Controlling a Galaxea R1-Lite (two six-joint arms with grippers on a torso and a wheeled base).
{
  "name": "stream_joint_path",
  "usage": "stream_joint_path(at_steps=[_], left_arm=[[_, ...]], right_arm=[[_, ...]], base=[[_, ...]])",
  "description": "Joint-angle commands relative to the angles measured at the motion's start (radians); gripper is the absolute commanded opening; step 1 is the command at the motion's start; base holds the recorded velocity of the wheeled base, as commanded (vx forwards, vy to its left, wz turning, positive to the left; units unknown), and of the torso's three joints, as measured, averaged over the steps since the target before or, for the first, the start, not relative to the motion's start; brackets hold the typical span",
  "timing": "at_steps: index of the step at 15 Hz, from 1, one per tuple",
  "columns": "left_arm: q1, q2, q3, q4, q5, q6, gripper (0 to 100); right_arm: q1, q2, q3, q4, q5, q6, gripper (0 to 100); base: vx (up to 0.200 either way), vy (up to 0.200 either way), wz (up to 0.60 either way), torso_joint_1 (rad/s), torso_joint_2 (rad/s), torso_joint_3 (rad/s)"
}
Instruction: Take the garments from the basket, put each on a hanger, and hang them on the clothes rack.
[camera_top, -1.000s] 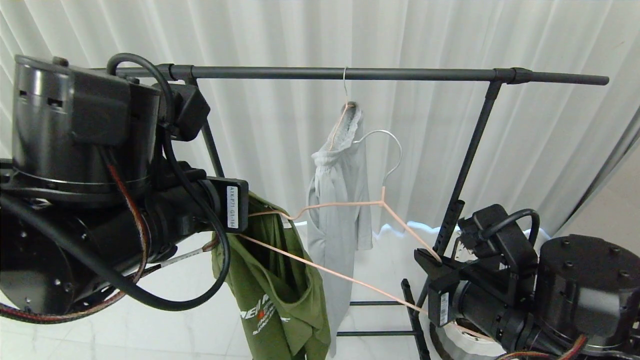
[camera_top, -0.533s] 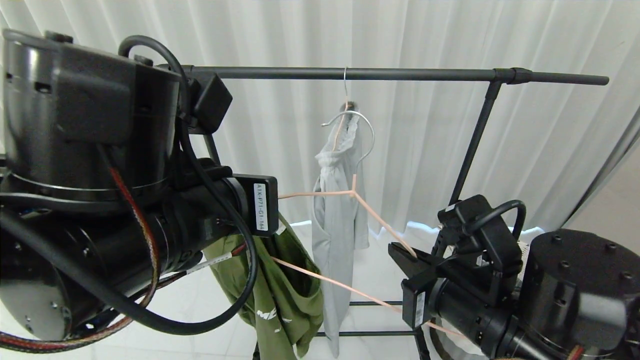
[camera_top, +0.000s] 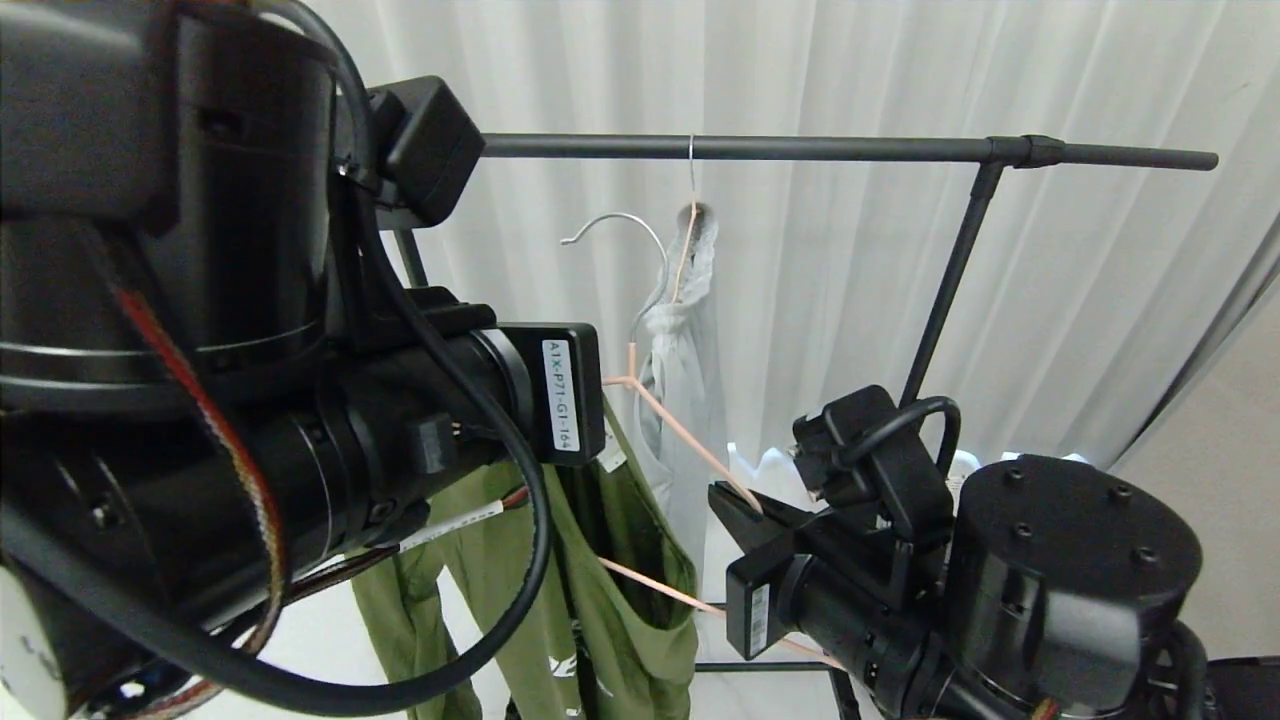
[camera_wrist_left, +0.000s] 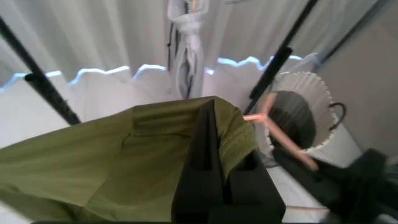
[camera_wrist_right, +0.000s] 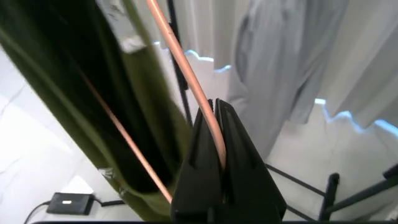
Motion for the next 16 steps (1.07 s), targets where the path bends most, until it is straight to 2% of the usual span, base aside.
stream_joint_path(at_steps=[1, 9, 14, 15, 16], left_arm=[[-0.017, 0.002, -0.017, 0.000, -0.016, -0.001, 0], [-0.044, -0.008, 0.050, -0.003, -0.022, 0.015, 0], [-0.051, -0.018, 0.102, -0.007, -0.019, 0.091, 0], [-0.058, -0.017, 0.099, -0.007, -0.021, 0.093, 100], [-0.064, -0.012, 0.098, -0.007, -0.021, 0.093, 100]], right_arm=[[0.016, 0.021, -0.015, -0.002, 0.000, 0.000, 0], [0.007, -0.054, -0.008, -0.002, -0.022, 0.006, 0], [-0.020, -0.097, -0.008, -0.002, -0.023, 0.010, 0], [-0.020, -0.100, -0.008, -0.011, -0.023, 0.008, 0], [-0.020, -0.100, -0.006, -0.033, -0.022, 0.003, 0]], base=[[0.000, 0.000, 0.00, 0.000, 0.00, 0.000], [0.000, 0.000, 0.00, 0.000, 0.00, 0.000], [0.000, 0.000, 0.00, 0.000, 0.00, 0.000], [0.000, 0.000, 0.00, 0.000, 0.00, 0.000], [0.000, 0.000, 0.00, 0.000, 0.00, 0.000]])
